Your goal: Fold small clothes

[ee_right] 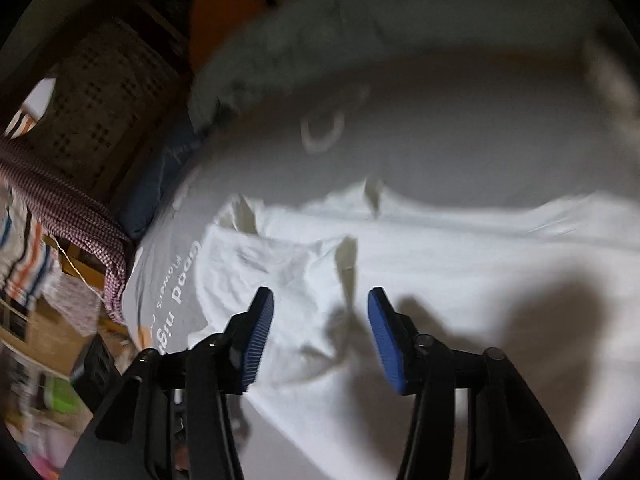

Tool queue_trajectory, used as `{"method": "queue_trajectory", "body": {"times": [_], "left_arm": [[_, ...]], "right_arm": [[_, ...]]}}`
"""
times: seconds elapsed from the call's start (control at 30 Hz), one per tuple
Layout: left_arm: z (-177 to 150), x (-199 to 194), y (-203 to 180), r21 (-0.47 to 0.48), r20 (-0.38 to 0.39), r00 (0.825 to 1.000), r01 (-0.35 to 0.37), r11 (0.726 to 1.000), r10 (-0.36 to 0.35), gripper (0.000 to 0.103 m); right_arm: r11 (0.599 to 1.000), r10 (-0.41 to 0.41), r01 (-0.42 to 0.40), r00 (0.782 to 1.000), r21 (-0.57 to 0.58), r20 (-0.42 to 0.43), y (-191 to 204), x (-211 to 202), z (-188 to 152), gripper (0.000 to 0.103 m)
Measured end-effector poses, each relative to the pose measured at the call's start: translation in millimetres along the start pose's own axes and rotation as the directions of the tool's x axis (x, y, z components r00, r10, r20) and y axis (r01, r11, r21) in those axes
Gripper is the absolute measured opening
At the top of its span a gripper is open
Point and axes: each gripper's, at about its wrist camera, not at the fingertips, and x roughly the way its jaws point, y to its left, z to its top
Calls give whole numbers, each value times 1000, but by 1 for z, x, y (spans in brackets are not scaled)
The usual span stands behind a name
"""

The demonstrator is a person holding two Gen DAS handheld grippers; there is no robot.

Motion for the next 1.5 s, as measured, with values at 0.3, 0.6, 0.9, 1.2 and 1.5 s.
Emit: {"method": "queue_trajectory", "body": {"times": [0.3,0.6,0.9,1.2,1.5], "left_arm": [[-3,-11,0,16,40,999,-15,1000,15,31],[1,-9,-21,101,45,999,26,995,-31,32],[14,-1,-51,232,93,996,-5,973,-17,46],[12,-12,-45,186,213,977,-51,981,10,8],[3,-38,-43,193,248,964,53,980,-101,8]], "right_arm": [[989,-119,138,952,-47,282,12,-44,-26,1],[962,-267,271,909,32,319,-24,-96,-42,1],[991,-107,83,960,102,258,-61,-86,-74,55],[994,5,-22,988,106,157,-56,-58,-79,5],[992,17,50,856,-115,517,-17,-118,-72,1]]}}
